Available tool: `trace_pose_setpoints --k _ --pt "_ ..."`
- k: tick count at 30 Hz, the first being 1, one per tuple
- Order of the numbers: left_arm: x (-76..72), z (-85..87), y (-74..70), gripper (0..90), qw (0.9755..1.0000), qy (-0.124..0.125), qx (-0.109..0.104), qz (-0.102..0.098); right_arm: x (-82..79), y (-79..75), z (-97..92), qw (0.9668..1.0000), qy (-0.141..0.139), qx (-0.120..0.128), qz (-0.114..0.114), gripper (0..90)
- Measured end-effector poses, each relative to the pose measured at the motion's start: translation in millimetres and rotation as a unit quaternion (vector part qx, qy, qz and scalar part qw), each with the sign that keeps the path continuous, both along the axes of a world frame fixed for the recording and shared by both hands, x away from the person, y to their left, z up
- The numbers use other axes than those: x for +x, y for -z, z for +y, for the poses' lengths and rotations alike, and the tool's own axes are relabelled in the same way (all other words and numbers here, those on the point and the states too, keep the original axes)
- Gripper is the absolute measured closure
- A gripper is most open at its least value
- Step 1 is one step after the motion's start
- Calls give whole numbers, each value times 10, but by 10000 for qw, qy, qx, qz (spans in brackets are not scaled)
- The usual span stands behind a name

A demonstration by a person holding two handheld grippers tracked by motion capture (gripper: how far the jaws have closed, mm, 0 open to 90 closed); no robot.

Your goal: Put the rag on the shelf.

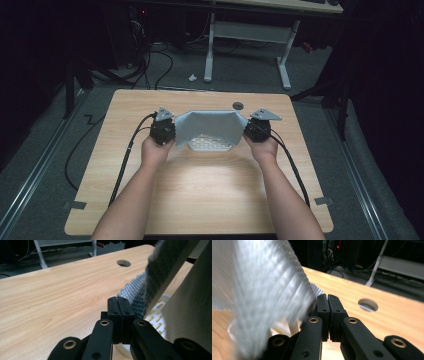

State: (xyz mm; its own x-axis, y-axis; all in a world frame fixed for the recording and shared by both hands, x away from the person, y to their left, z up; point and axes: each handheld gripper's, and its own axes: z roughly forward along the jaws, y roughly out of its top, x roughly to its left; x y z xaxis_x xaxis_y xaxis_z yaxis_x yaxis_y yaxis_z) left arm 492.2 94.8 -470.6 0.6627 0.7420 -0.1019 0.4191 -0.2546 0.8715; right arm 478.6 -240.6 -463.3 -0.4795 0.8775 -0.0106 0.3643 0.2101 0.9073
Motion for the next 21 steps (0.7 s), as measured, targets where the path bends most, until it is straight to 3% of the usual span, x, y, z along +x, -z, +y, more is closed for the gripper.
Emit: trace_pose_setpoints --k 17,21 --pt "-28 32 50 885 10000 -51 -31 69 25 142 12 9997 3 18 231 889" --pt "-41 58 42 810 9998 -166 -45 64 27 148 0 9996 77 -26 272 836"
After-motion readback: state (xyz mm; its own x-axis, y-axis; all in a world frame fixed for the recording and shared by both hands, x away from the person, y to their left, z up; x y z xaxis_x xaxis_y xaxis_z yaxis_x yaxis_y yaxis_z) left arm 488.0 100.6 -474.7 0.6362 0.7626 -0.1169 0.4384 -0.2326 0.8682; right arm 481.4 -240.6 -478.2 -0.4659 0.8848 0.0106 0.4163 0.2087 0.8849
